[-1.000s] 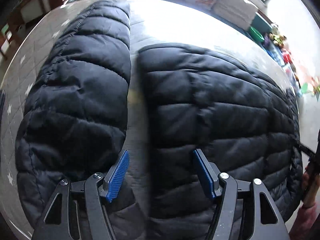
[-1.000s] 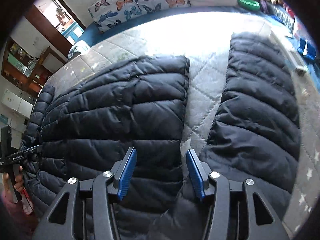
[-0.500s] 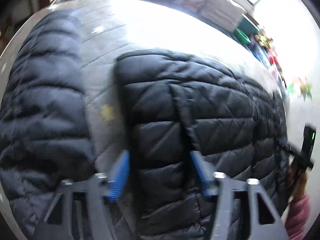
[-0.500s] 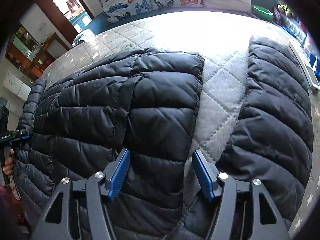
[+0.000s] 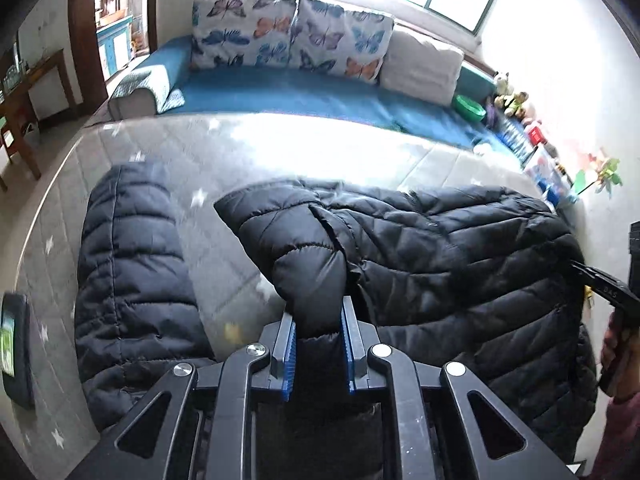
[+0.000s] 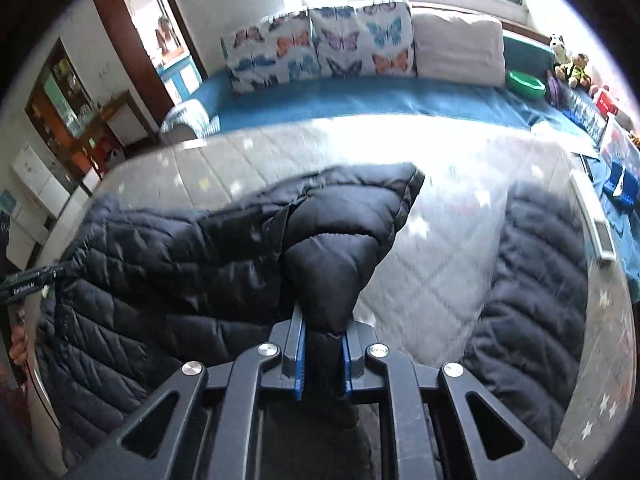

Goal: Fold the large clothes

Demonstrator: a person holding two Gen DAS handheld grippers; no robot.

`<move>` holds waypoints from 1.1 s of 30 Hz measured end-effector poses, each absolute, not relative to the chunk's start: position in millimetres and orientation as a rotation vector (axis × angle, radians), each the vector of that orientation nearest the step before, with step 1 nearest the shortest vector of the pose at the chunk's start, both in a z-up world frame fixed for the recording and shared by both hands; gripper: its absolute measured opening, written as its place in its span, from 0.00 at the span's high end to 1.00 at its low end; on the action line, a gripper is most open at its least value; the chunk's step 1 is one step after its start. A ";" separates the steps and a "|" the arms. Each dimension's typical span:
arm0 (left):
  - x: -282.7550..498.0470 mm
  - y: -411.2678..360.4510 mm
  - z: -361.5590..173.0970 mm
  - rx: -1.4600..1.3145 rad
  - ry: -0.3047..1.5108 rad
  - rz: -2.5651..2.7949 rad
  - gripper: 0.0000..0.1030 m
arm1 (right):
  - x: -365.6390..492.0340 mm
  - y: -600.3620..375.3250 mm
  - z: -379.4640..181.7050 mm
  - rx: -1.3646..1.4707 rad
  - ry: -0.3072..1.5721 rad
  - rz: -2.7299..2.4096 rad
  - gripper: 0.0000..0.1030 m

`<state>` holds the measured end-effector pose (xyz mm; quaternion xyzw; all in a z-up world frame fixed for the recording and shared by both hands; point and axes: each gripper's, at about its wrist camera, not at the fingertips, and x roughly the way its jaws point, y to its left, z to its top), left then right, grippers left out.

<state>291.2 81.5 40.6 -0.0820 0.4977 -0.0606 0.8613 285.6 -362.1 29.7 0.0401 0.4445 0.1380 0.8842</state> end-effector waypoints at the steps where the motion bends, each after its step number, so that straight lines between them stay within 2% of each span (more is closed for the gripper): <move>1: 297.4 84.0 52.7 -0.170 1.017 -0.120 0.82 | 289.7 -361.3 36.8 0.083 0.903 0.285 0.86; 6: 309.5 98.6 94.8 -0.190 0.902 -0.127 0.82 | 301.9 -349.8 68.4 0.061 0.737 0.262 0.86; 9: 336.9 110.6 93.2 -0.202 0.928 -0.084 0.81 | 326.1 -356.4 68.0 0.084 0.722 0.235 0.86; 10: 350.7 112.3 82.1 -0.193 0.958 -0.062 0.75 | 335.9 -358.7 61.4 0.092 0.733 0.233 0.86; 12: 372.3 113.8 54.6 -0.184 1.024 -0.038 0.74 | 358.1 -357.7 36.6 0.085 0.803 0.231 0.84; 14: 387.8 109.7 15.2 -0.148 1.126 -0.003 0.67 | 377.5 -358.7 7.1 0.091 0.910 0.206 0.81; 15: 392.3 108.6 -3.2 -0.125 1.175 0.037 0.66 | 388.0 -356.3 -13.9 0.069 0.995 0.187 0.78; 17: 391.3 109.6 -20.5 -0.111 1.211 0.039 0.61 | 394.1 -354.5 -31.9 0.005 1.043 0.121 0.72; 19: 385.2 114.4 -16.3 -0.112 1.200 0.065 0.44 | 391.3 -358.2 -33.7 -0.011 1.048 0.136 0.67; 20: 381.1 116.3 -11.2 -0.113 1.186 0.070 0.43 | 387.4 -362.3 -29.9 0.009 1.051 0.145 0.67; 27: 312.0 94.5 56.4 -0.052 1.064 -0.064 0.43 | 333.0 -351.2 7.2 -0.037 1.052 0.218 0.65; 33: 233.2 48.0 51.3 0.041 1.089 -0.212 0.43 | 259.0 -318.5 -0.8 -0.103 1.093 0.373 0.62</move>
